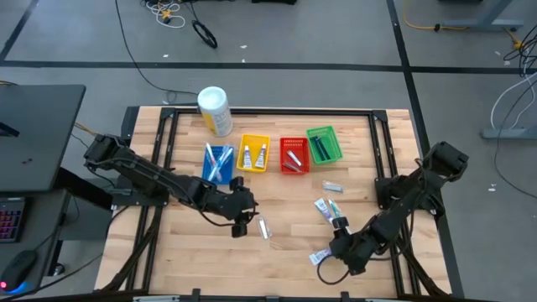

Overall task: Pick & Place Travel size toiletries
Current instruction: Put the white toothpaste into the yellow bin

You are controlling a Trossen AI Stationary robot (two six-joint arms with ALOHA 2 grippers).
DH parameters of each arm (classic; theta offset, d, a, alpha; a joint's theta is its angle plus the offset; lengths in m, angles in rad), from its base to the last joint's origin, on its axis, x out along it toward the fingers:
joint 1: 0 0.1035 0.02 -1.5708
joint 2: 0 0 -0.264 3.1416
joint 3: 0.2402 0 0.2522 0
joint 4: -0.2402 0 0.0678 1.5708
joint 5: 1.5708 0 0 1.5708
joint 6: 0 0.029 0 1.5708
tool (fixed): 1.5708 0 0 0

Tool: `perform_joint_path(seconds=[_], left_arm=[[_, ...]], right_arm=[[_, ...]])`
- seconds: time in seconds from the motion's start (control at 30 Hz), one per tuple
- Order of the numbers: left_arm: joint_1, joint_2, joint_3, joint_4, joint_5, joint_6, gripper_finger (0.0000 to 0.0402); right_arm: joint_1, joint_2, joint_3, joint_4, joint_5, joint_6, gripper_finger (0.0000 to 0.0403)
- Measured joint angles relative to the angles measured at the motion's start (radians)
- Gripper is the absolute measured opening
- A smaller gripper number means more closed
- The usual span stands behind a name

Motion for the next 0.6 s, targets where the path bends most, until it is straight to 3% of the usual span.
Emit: perform_joint_path(seconds=[0.27, 0.6], left_arm=[[0.0, 0.0, 0.0, 0.0, -0.003, 0.017, 0.0137], [0.0, 0.0, 0.0, 0.0, -0.006, 0.034, 0.0137]], right_arm=[[-0.007, 0.07, -0.022, 0.038, -0.001, -0.04, 0.02], [-0.032, 0.103, -0.022, 0.092, -0.026, -0.062, 0.0104]])
